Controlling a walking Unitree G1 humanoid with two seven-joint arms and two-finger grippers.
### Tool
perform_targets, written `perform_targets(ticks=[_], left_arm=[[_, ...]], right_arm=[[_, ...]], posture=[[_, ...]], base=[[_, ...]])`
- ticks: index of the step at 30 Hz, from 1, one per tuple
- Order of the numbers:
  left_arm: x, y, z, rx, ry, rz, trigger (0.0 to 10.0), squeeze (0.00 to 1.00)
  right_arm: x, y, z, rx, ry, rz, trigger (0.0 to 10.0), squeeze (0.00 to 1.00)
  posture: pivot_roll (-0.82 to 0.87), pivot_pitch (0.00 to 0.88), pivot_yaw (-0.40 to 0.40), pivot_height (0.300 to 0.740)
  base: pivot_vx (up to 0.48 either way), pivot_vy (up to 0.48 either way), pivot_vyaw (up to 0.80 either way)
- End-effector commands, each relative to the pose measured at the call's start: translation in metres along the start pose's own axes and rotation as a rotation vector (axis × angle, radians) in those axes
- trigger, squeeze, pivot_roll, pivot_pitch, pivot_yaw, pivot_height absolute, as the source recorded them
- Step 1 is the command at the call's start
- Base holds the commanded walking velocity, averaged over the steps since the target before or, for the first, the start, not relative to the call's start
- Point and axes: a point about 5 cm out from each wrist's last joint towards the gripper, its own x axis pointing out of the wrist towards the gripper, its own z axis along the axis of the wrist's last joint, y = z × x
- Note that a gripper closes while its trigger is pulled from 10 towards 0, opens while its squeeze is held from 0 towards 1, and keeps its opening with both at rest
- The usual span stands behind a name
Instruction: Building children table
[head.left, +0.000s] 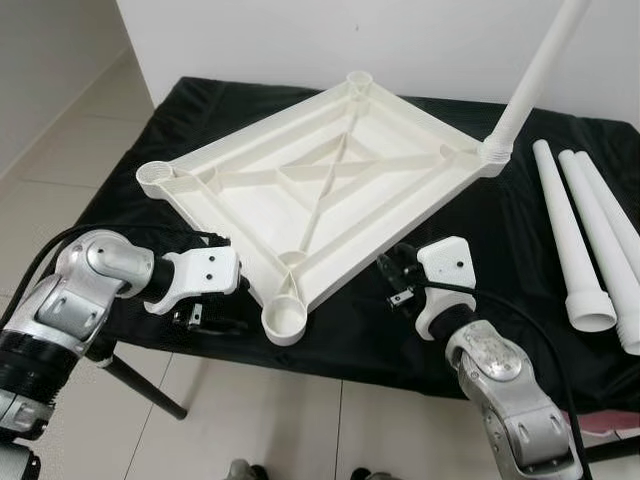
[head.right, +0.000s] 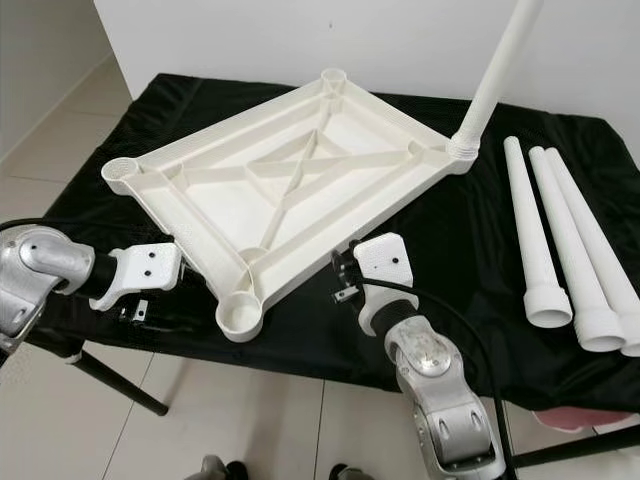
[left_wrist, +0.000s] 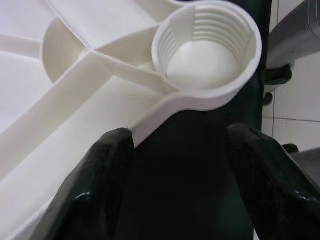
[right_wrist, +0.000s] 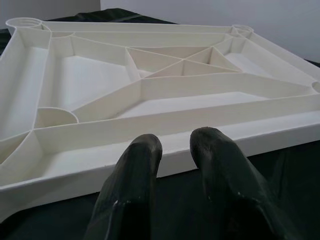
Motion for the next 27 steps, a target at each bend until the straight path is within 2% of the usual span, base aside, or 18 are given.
perform_targets(ticks=[1,6,8,16,17,20,23,27], left_arm=[[0.008,-0.001,-0.003,0.014,0.017,-0.035,10.0,0.00],[0.022,0.006,0.002,0.034,-0.006,-0.022,10.0,0.00],[0.022,0.006,0.002,0.034,-0.006,-0.022,10.0,0.00],[0.041,0.009,0.011,0.022,-0.096,-0.045,10.0,0.00],[0.048,0.013,0.016,0.006,-0.126,-0.020,10.0,0.00],[0.053,0.017,0.021,0.000,-0.149,0.012,10.0,0.00],[0.066,0.036,0.035,-0.018,-0.195,0.140,10.0,0.00],[0.071,0.046,0.044,-0.026,-0.226,0.206,10.0,0.00]], right_arm=[[-0.001,-0.001,0.002,0.013,-0.008,-0.001,10.0,0.00],[-0.001,0.000,0.003,0.017,-0.010,-0.003,10.0,0.00],[-0.001,0.000,0.003,0.017,-0.010,-0.003,10.0,0.00],[-0.002,0.001,0.003,0.026,-0.011,-0.010,10.0,0.00],[-0.002,0.001,0.003,0.028,-0.011,-0.012,10.0,0.00],[-0.002,0.001,0.003,0.029,-0.012,-0.013,10.0,0.00],[-0.002,0.001,0.002,0.032,-0.010,-0.020,10.0,0.00],[-0.002,0.000,0.001,0.033,-0.008,-0.032,10.0,0.00]], posture=[[-0.02,0.171,0.014,0.740],[-0.02,0.173,0.021,0.740],[-0.02,0.173,0.021,0.740],[-0.02,0.176,0.034,0.740],[-0.02,0.176,0.034,0.740],[-0.02,0.176,0.034,0.740],[-0.02,0.175,0.038,0.740],[-0.02,0.173,0.042,0.740]], base=[[0.000,0.000,0.00],[0.000,0.000,0.00],[0.000,0.000,0.00],[0.000,0.000,0.00],[0.000,0.000,0.00],[0.000,0.000,0.00],[0.000,0.000,0.00],[0.000,0.000,0.00]])
